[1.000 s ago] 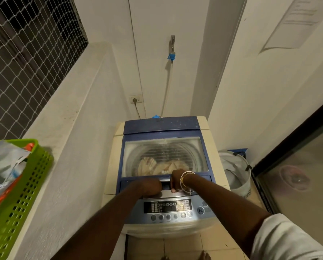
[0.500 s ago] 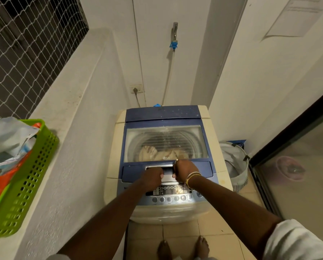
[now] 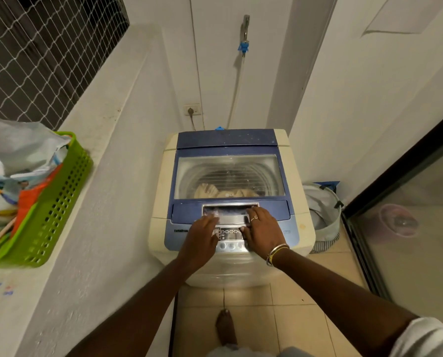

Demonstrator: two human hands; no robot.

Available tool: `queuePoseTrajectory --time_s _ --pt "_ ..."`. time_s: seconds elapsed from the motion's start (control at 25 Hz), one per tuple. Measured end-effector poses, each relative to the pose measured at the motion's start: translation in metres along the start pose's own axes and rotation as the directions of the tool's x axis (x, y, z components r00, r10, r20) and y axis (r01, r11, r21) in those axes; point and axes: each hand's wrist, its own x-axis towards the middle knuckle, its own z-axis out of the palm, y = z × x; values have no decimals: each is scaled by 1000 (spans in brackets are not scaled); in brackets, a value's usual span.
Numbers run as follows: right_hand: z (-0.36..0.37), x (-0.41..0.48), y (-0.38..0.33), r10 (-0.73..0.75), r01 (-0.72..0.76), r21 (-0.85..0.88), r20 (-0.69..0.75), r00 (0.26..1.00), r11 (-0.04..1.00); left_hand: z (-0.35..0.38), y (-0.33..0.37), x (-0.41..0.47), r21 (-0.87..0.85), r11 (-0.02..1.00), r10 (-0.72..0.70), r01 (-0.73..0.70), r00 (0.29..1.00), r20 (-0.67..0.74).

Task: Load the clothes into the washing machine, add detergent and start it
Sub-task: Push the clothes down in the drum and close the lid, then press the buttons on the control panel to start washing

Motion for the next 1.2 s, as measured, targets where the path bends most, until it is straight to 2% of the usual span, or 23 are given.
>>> queuePoseTrajectory --time_s 0.12,0.28,0.44,0.8,1.2 --pt "4 -27 7 -22 23 -53 23 1000 998 5 19 -25 95 995 2 -2 1000 -8" --pt "-1 -65 13 -104 113 -82 102 989 990 13 42 -58 217 976 -8 -3 999 48" --pt "-13 -101 10 -89 104 -112 129 988 988 9 68 -86 347 938 -18 -11 996 82" --pt "-40 -154 3 -52 64 -95 122 991 993 -11 103 -129 295 955 -30 -8 992 122" --pt "-23 -153 -32 -14 30 -101 157 988 994 -9 79 -139 310 949 -3 -53 984 180"
